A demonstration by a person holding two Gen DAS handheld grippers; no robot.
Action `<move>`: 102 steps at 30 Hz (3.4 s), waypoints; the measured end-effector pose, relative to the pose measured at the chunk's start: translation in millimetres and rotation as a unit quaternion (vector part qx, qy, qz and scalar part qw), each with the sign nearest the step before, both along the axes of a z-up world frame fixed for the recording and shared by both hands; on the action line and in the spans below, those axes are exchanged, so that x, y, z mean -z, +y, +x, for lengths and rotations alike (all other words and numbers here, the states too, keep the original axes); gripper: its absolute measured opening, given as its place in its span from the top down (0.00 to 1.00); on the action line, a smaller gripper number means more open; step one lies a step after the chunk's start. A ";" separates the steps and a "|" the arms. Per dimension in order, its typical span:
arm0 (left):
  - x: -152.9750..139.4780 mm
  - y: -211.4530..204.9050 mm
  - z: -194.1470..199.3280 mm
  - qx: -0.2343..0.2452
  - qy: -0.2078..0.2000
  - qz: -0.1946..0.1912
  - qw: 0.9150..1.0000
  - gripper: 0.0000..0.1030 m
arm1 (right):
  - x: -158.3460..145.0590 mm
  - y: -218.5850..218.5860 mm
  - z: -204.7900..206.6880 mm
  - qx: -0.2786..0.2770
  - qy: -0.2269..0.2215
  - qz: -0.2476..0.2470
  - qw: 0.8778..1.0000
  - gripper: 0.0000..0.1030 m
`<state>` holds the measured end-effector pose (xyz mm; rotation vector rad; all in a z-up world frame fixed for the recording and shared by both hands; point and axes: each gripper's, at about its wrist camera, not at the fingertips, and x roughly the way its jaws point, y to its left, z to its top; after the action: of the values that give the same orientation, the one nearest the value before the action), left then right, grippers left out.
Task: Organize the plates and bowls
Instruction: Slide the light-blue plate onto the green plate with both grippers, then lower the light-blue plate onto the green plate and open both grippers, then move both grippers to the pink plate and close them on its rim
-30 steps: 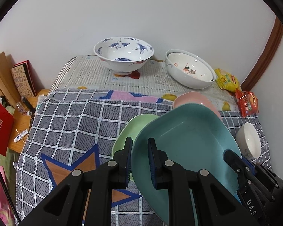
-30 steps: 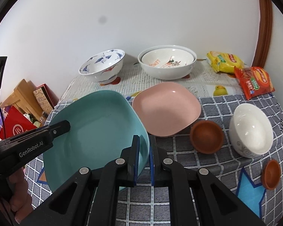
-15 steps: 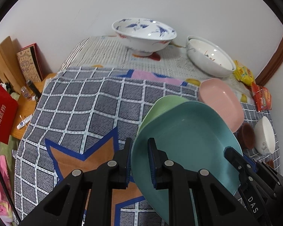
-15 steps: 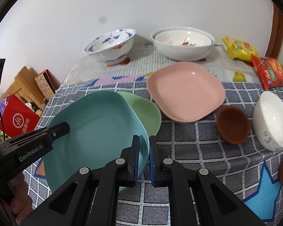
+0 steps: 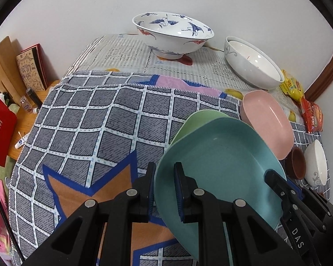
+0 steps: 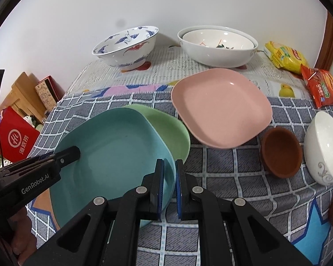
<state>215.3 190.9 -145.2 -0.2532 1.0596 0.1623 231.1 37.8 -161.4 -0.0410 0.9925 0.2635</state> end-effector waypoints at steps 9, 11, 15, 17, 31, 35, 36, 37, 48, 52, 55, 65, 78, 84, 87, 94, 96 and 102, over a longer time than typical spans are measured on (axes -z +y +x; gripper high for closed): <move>10.8 -0.9 10.7 0.001 0.008 -0.002 1.000 0.85 | 9.6 0.6 11.2 0.002 0.007 -0.006 1.000 0.90; 12.8 -0.8 11.4 0.001 0.009 -0.003 1.000 0.85 | 10.4 1.0 11.7 0.001 0.004 -0.007 1.000 0.90; 15.0 -0.6 12.4 0.001 0.010 -0.005 1.000 0.85 | 10.9 2.3 12.8 0.001 0.000 -0.011 1.000 0.90; 15.3 -0.5 13.4 0.002 0.010 -0.005 1.000 0.85 | 11.5 2.8 13.4 0.002 0.000 -0.011 1.000 0.89; 18.6 1.2 15.4 0.003 0.012 -0.011 1.000 0.85 | 9.0 6.7 23.4 -0.001 -0.010 -0.019 1.000 0.88; 20.4 0.7 15.7 0.004 0.014 -0.012 1.000 0.85 | 10.1 7.3 28.7 -0.002 -0.010 -0.019 1.000 0.88; 20.8 0.4 16.0 0.005 0.015 -0.012 1.000 0.85 | 10.5 7.2 29.5 -0.002 -0.011 -0.020 1.000 0.88; 21.2 0.0 16.2 0.005 0.015 -0.012 1.000 0.85 | 10.9 7.3 30.4 -0.003 -0.012 -0.021 1.000 0.88; 20.9 0.9 14.1 0.012 0.019 -0.019 1.000 0.84 | 11.4 5.7 30.5 -0.003 -0.012 -0.024 1.000 0.84; 16.8 0.9 7.9 0.015 0.017 -0.018 1.000 0.84 | 6.3 3.4 25.8 0.001 -0.013 -0.023 1.000 0.76; 13.8 1.7 4.4 0.015 0.016 -0.019 1.000 0.78 | -0.1 -0.1 17.8 0.003 -0.018 -0.017 1.000 0.66; -1.4 2.9 -11.2 0.012 0.002 -0.015 1.000 0.72 | -9.1 -8.6 -5.4 0.000 -0.013 -0.005 1.000 0.65; -9.6 5.9 -28.4 0.011 -0.004 0.000 1.000 0.65 | 14.4 2.4 -2.6 -0.006 0.000 -0.013 1.000 0.93; -9.9 6.1 -26.7 0.010 -0.005 -0.002 1.000 0.65 | 10.0 -1.0 -1.7 -0.008 -0.003 -0.019 1.000 0.85; -13.8 -0.7 -26.1 0.015 -0.007 0.004 1.000 0.65 | 1.7 -10.5 -3.1 0.004 -0.014 -0.033 0.999 0.71; -38.3 -31.0 -12.6 0.033 -0.028 0.026 0.999 0.65 | -32.3 -49.2 -5.9 0.031 -0.060 -0.049 0.997 0.51; -46.9 -44.5 -3.6 0.043 -0.034 0.040 0.998 0.61 | -44.1 -62.1 -4.1 0.042 -0.078 -0.054 0.995 0.47; -62.2 -80.3 27.3 0.065 -0.049 0.076 0.994 0.60 | -60.7 -95.9 16.0 0.059 -0.091 -0.043 0.993 0.46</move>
<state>242.6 110.6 -82.9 -0.0536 0.9576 0.1117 247.2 -58.0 -100.7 -0.0842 0.8219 0.1063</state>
